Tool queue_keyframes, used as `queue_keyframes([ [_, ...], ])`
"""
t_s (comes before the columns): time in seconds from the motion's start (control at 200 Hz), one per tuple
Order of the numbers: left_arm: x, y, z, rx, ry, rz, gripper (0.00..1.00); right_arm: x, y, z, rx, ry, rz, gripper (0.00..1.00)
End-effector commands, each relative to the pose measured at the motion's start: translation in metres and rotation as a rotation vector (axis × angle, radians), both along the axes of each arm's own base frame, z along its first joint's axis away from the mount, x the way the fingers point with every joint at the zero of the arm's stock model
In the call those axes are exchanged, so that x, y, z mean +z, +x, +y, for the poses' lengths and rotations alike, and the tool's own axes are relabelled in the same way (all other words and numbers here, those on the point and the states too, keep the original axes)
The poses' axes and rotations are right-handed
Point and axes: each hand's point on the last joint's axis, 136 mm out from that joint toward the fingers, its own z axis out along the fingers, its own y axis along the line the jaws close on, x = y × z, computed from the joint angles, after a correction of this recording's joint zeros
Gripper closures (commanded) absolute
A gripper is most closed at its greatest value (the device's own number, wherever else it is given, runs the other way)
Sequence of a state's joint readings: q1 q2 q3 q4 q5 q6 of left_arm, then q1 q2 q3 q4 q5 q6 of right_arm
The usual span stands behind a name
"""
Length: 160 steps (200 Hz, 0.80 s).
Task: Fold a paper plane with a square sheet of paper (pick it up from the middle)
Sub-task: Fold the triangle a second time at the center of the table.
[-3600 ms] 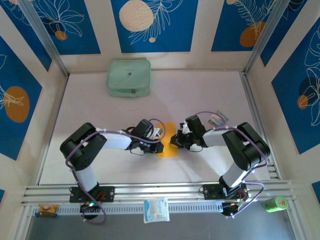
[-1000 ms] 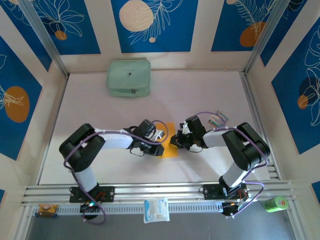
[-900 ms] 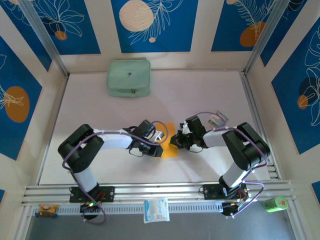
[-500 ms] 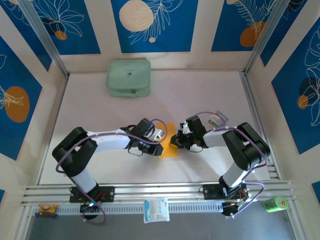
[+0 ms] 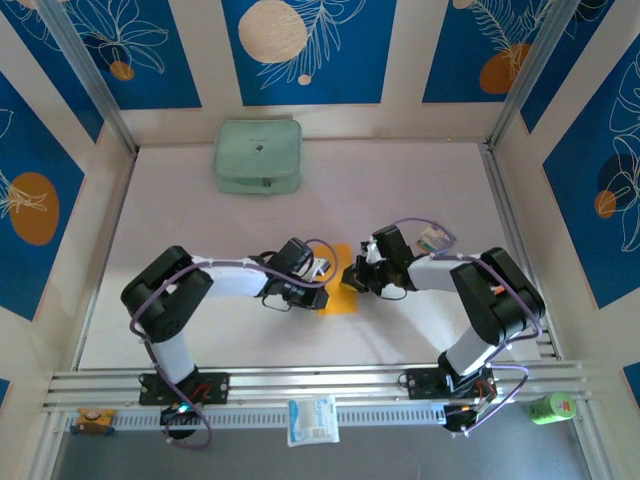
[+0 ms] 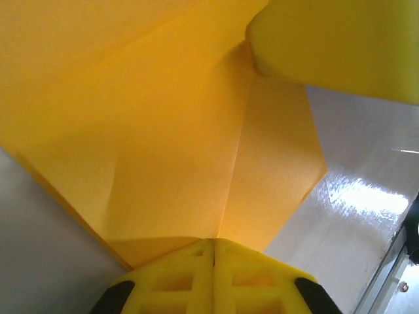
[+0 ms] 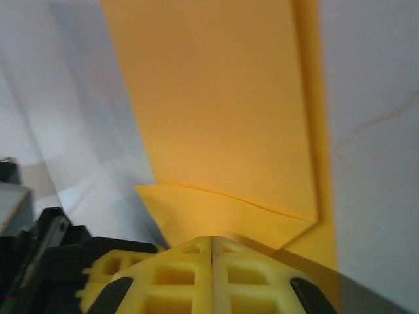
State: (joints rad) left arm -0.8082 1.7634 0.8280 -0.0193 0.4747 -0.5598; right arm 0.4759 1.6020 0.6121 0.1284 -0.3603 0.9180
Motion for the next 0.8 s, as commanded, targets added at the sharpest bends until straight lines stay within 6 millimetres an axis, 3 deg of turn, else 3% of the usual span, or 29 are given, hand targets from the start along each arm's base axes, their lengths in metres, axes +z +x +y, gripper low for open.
queue_keyframes([
  [0.0,-0.03,-0.016,0.021,0.026,0.097,0.067,0.96,0.012,-0.01,0.018,0.073,0.02,-0.014,0.99],
  [0.16,-0.027,-0.014,0.02,0.035,0.098,0.062,0.95,-0.012,-0.029,0.026,0.092,-0.002,0.046,1.0],
  [0.275,-0.025,-0.014,0.02,0.035,0.091,0.062,0.96,-0.032,-0.035,0.014,0.065,-0.026,0.095,1.0],
  [0.795,-0.033,-0.024,0.026,0.017,0.114,0.093,0.99,-0.02,0.017,-0.026,-0.063,-0.045,0.036,0.99],
])
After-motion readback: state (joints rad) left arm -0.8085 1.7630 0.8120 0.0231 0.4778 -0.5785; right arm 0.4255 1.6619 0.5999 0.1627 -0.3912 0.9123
